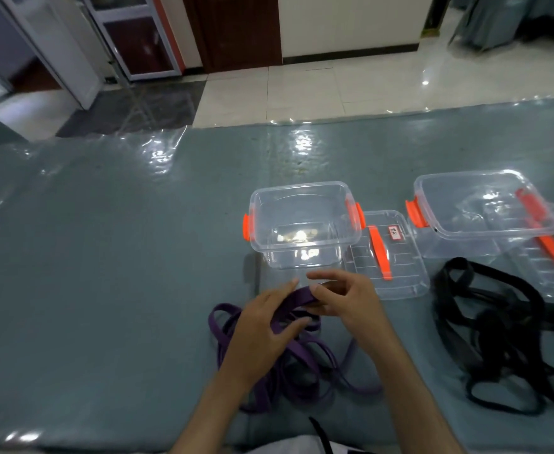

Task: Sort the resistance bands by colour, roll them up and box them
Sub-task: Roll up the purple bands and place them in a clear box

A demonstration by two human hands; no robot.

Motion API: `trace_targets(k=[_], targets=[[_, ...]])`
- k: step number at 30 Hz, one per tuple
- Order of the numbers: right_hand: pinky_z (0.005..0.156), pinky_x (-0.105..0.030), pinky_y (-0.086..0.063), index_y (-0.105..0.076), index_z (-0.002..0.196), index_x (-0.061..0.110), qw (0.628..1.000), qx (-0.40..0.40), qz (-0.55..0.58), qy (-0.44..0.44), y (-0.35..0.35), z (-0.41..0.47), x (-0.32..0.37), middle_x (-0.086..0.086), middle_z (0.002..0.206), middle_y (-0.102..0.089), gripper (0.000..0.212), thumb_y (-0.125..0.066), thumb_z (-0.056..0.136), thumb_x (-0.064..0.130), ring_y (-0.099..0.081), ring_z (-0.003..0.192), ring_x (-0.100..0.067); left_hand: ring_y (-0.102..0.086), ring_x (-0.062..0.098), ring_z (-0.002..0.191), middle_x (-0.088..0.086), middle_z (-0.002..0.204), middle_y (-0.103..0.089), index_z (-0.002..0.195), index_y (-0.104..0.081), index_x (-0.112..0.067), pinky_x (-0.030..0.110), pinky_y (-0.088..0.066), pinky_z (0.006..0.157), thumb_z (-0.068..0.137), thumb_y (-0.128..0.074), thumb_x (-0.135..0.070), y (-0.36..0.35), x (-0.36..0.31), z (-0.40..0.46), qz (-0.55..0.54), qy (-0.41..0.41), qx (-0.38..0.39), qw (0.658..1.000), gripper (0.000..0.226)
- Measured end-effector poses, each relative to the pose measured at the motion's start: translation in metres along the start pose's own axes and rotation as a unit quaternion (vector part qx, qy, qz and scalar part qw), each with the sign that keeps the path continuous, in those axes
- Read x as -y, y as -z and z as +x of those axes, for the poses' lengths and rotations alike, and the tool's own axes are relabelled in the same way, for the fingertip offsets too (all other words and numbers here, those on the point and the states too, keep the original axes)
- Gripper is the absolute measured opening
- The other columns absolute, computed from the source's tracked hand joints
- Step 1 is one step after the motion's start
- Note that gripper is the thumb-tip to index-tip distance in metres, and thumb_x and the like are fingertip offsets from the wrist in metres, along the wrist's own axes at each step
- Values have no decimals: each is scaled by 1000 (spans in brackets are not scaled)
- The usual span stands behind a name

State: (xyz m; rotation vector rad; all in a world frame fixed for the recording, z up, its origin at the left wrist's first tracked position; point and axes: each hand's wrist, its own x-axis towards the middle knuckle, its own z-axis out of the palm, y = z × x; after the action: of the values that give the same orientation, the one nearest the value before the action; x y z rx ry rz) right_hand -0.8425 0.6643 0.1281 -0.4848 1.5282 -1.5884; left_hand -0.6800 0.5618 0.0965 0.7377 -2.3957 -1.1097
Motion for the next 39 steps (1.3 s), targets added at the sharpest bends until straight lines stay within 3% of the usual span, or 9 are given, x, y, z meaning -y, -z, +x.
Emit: trace_targets(k=[2,5,8,13,21,26,30,34,39], targets=[[75,-34,-64,-72,118,7,999,28,-24,19,3,-1,1,-18,88,-78,23,-69,96,3,-78,85,-33,-64,-2,117,-24,123,-68,136,-64,-30,9,-46,98,91,-80,-29,0,-15,4,-60,-11,-43,997,48],[75,-36,-64,-71,119,13,998,41,-46,33,7,1,3,-16,88,-78,25,-73,94,10,-78,85,-31,-69,-5,104,-31,110,-70,116,-70,-32,8,-49,89,87,-83,-20,3,-19,10,-49,-48,-82,994,33],[77,-36,-64,-74,114,13,999,28,-43,8,7,8,2,-17,86,-78,23,-77,91,11,-78,84,-30,-68,-8,102,-27,108,-71,115,-74,-23,10,-51,89,86,-84,-24,7,-11,16,-4,-76,-80,994,31],[72,-29,-63,-73,104,-5,996,12,64,-59,2,17,4,-22,89,-77,19,-76,86,0,-77,81,-29,-68,-3,100,-10,108,-74,110,-75,-14,14,-52,90,84,-86,-18,11,-1,25,21,-112,-71,991,28],[75,-25,-59,-78,102,5,965,80,187,-166,-8,24,7,-11,94,-74,18,-73,87,14,-68,80,-16,-75,7,99,-15,105,-78,107,-78,-18,20,-57,87,82,-87,-14,18,-20,25,-104,-70,-158,979,27],[66,-24,-61,-79,89,9,949,59,256,-176,-22,21,7,-11,87,-73,13,-74,81,18,-68,74,-16,-76,16,100,-5,104,-78,93,-71,-18,28,-59,89,81,-85,-18,8,-28,30,-167,-50,-224,959,19],[71,-25,-59,-81,84,13,961,38,213,-169,-24,17,2,-16,90,-70,12,-73,86,22,-64,81,-20,-74,16,108,-1,115,-77,93,-71,-19,26,-56,94,81,-86,-10,-5,-22,28,-117,-82,-247,958,21],[84,-32,-57,-75,112,0,961,39,208,-181,-29,10,-10,-21,106,-73,25,-57,103,14,-70,94,-26,-73,15,112,-5,124,-74,102,-76,-14,29,-58,95,84,-83,-4,-11,-8,27,-120,-90,-217,965,22],[82,-30,-57,-72,120,-3,960,19,227,-166,-21,11,0,-22,110,-73,31,-57,103,19,-71,93,-23,-68,9,103,-5,113,-68,121,-75,-15,17,-52,90,81,-85,-4,-9,-9,30,-91,-111,-177,974,42]])
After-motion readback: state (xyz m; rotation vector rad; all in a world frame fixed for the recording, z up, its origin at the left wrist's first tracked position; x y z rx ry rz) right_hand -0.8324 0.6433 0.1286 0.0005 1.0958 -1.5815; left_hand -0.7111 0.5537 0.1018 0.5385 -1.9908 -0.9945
